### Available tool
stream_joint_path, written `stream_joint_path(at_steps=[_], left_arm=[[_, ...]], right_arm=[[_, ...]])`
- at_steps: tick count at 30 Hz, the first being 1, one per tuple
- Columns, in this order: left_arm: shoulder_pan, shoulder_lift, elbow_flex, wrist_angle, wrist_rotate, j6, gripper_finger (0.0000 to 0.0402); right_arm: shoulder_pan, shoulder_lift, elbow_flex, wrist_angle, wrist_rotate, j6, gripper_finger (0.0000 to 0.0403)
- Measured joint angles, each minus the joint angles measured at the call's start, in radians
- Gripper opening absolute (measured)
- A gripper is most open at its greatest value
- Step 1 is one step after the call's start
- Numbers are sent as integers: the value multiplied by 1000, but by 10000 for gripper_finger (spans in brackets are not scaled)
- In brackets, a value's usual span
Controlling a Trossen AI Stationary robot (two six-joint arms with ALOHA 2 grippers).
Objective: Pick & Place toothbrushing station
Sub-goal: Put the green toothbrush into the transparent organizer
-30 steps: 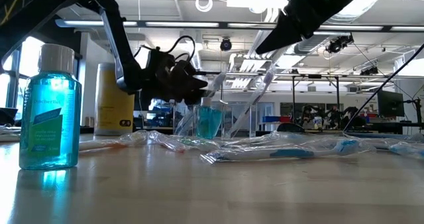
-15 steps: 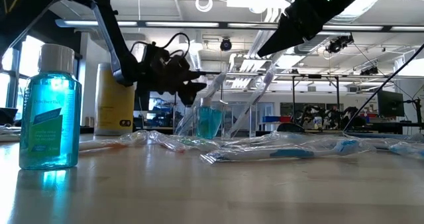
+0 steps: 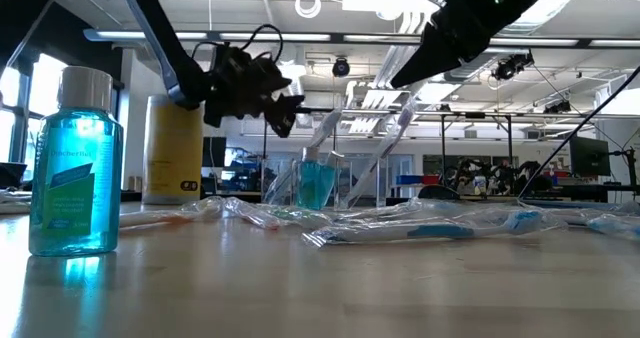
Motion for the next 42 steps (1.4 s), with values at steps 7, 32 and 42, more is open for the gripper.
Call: stream_joint_path(at_steps=[7, 32, 42], left_arm=[[-1, -110, 0, -187, 26, 79, 174], [-143, -316, 0, -1148, -84, 652, 174], [-261, -368, -12, -1288, -93, 788, 174]], right_arm=[[11, 0, 0, -81, 7, 50, 164], [-383, -41, -1, -494, 52, 593, 164], [-593, 71, -29, -211, -199, 464, 164]])
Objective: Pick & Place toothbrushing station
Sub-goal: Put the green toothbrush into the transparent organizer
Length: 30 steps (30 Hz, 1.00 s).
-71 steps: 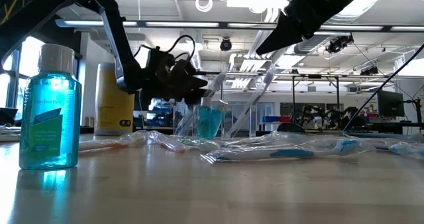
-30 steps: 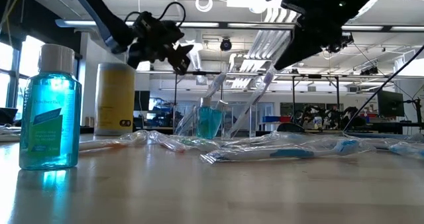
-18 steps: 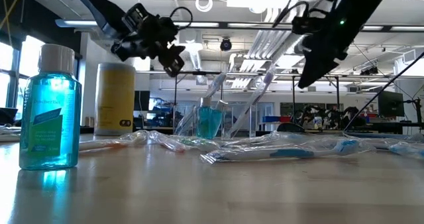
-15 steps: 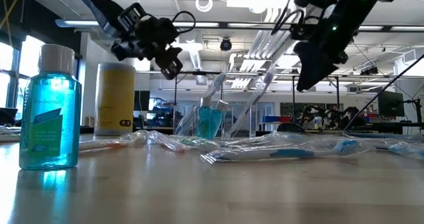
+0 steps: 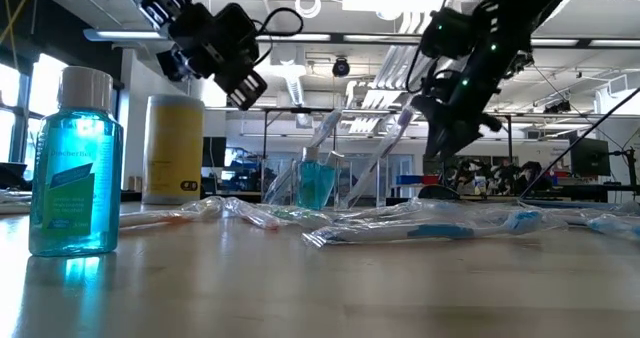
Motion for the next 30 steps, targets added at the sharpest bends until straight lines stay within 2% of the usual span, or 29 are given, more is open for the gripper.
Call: stream_joint_path(at_steps=[3, 10, 18, 23, 27, 30], left_arm=[[-52, 0, -11, 7, -1, 0, 174], [-189, 0, -18, 66, -24, -4, 174], [-295, 0, -18, 200, -225, -144, 174], [-346, 0, -18, 247, -294, -186, 174], [-386, 0, -18, 262, -410, -231, 174], [-418, 1, -18, 279, -510, -277, 174]], right_arm=[[-23, 59, -2, 44, -23, 0, 164], [-68, 148, -3, 111, 18, 0, 164], [-107, 192, -3, 137, 25, -19, 169], [-116, 232, -3, 179, 16, -14, 189], [-115, 267, -3, 249, -10, -28, 211], [-118, 286, -3, 273, 15, -35, 223]])
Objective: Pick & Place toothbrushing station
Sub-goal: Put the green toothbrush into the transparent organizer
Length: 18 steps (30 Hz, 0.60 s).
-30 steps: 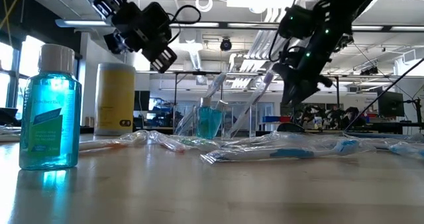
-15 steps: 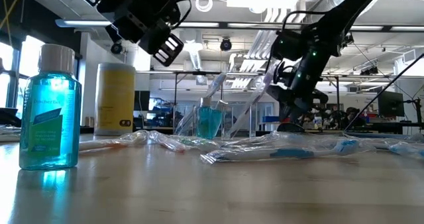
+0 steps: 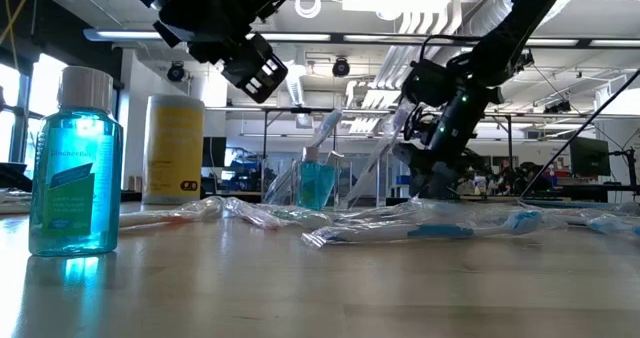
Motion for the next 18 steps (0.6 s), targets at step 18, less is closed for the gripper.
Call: stream_joint_path(at_steps=[18], left_arm=[[-154, 0, 0, 5, -269, -131, 174]], right_arm=[[-48, 114, 4, 63, -8, 33, 173]])
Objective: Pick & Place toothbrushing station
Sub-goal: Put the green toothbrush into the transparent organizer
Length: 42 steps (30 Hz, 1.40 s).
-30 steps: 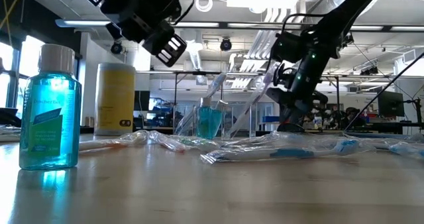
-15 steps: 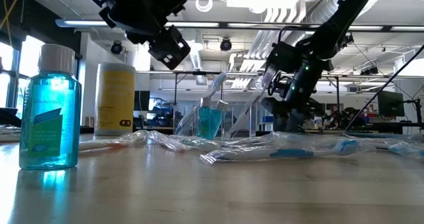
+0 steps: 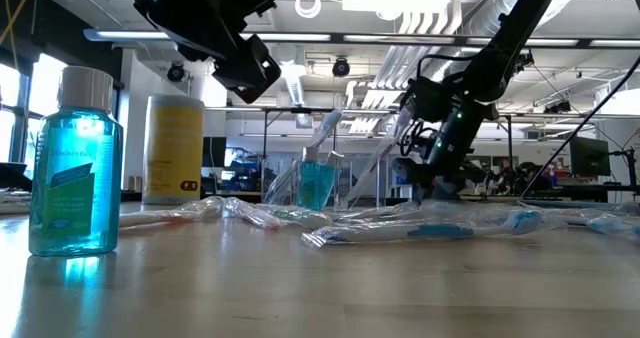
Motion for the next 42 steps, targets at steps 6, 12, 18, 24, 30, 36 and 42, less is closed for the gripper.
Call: stream_joint_path(at_steps=[6, 12, 18, 24, 30, 36, 42], left_arm=[[-59, 3, 0, -9, -50, -45, 174], [-119, 24, 1, 5, -79, -47, 174], [-158, 42, 3, 33, -80, -65, 174], [-178, 48, 1, 57, -83, -117, 174], [-225, 66, 0, 61, -144, -139, 175], [-228, 64, 1, 88, -139, -161, 175], [-228, 62, 1, 117, -159, -91, 175]], right_arm=[[0, -5, 0, -24, 6, -4, 89], [1, -37, -1, -121, 29, 4, 15], [30, -153, -10, -298, 138, 18, 13], [97, -425, -6, -506, 262, 42, 11], [262, -730, -5, -530, 283, 9, 10], [501, -923, -5, -496, 202, -24, 11], [753, -930, -127, -162, 219, -177, 11]])
